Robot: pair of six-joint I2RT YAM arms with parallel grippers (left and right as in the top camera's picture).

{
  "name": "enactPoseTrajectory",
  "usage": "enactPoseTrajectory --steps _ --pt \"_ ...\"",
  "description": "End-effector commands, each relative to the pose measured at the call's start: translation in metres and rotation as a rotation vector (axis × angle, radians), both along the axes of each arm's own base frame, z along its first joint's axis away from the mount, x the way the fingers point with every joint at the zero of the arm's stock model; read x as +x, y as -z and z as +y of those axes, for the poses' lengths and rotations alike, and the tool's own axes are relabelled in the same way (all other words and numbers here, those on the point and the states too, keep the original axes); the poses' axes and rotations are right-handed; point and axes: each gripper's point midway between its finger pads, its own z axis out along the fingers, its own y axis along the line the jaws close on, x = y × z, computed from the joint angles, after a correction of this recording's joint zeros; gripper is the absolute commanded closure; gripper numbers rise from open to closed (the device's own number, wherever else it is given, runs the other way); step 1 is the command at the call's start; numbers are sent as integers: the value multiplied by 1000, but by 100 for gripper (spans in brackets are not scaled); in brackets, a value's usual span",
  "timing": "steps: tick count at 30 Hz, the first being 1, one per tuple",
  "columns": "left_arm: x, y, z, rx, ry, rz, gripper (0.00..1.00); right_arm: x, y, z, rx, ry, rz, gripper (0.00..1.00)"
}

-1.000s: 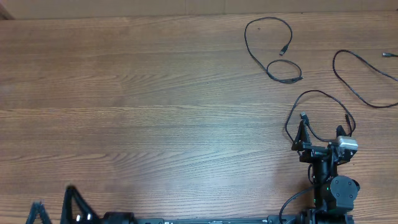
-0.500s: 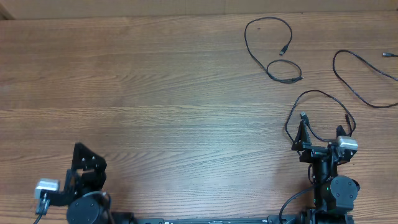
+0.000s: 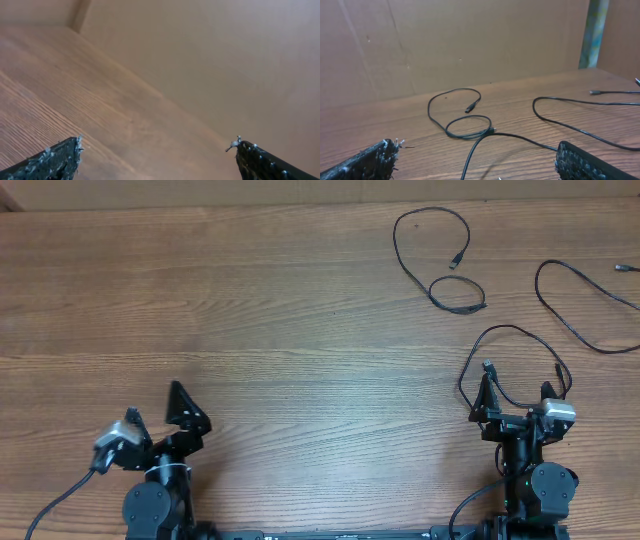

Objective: Untangle cables

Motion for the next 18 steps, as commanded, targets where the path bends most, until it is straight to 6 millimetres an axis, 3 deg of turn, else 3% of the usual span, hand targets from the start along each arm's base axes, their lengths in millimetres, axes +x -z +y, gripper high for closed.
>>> enactPoseTrajectory --steps 1,8,18 --pt "5 16 -13 174 91 66 0 0 2 1 -5 -7 -5 0" --pt "8 60 -13 188 96 183 0 0 2 1 -5 -7 -5 0" --pt "11 69 -13 183 100 188 0 0 2 1 -5 -7 -5 0"
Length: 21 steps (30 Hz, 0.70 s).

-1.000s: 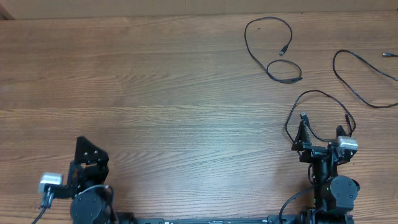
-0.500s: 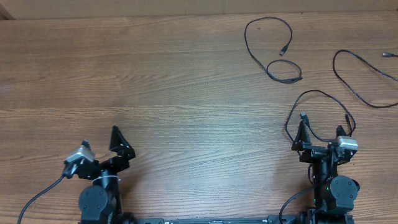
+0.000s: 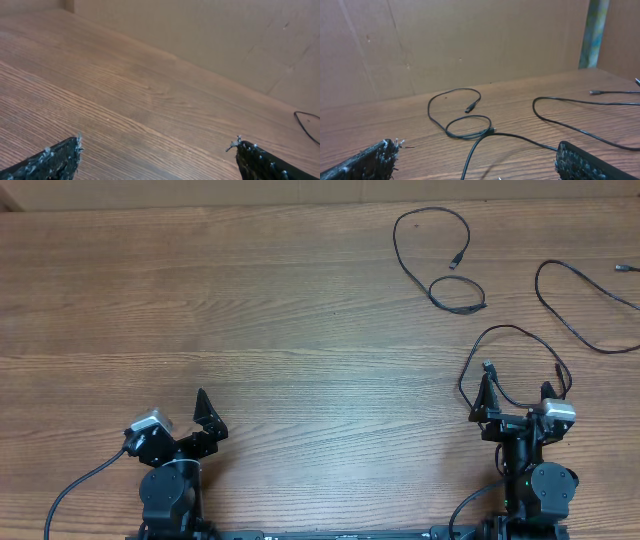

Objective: Untangle cables

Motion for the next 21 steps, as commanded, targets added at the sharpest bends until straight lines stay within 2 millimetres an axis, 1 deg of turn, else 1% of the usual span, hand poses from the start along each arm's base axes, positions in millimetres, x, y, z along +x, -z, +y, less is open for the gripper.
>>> enactPoseTrajectory --steps 1,4,8,12,15,17,19,21 --pt "1 8 -3 27 22 18 0 0 2 2 -5 -8 -4 0" --pt "1 9 -3 27 22 20 0 0 2 2 -5 -8 -4 0" --pt "2 9 -12 9 71 18 0 0 2 2 -5 -8 -4 0" --pt "0 8 0 51 9 20 1 0 2 2 -5 -8 -4 0" --pt "1 7 -1 120 26 32 0 0 2 2 -5 -8 -4 0" --pt "2 5 -7 193 78 36 0 0 2 2 -5 -8 -4 0" --pt "6 2 -21 266 170 21 0 0 2 2 -5 -8 -4 0" --pt "9 -1 -37 274 259 -27 0 0 2 2 -5 -8 -4 0"
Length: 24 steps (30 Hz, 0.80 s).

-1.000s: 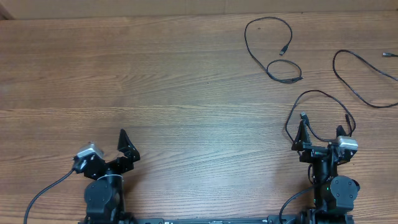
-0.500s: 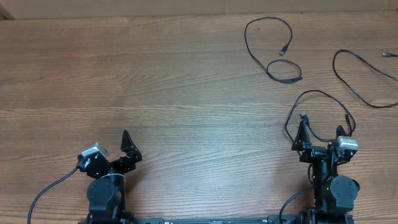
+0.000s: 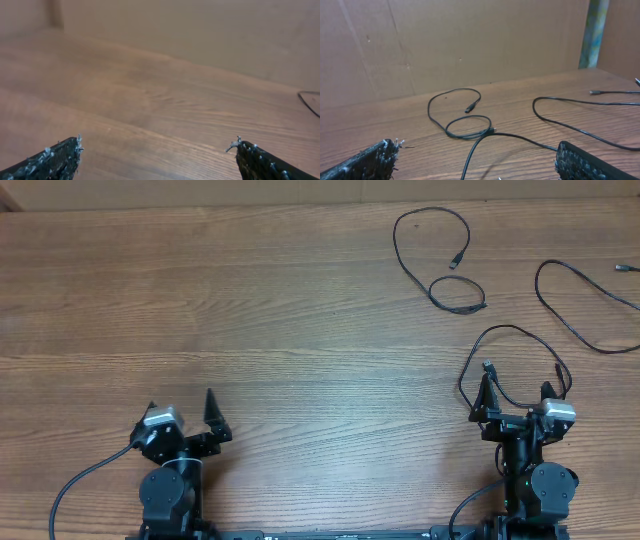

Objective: Untangle cables

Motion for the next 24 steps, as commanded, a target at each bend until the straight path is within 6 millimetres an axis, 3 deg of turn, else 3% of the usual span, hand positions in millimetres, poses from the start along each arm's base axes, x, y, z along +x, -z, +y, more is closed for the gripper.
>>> enactPoseTrajectory --steps 1,4,24 --pt "6 2 -32 97 196 -34 0 0 2 2 -5 -8 -5 0" --pt "9 -1 -42 37 246 -96 1 0 2 2 -5 -8 -4 0" --pt "11 14 -37 38 217 -33 1 0 2 2 -5 -8 -4 0"
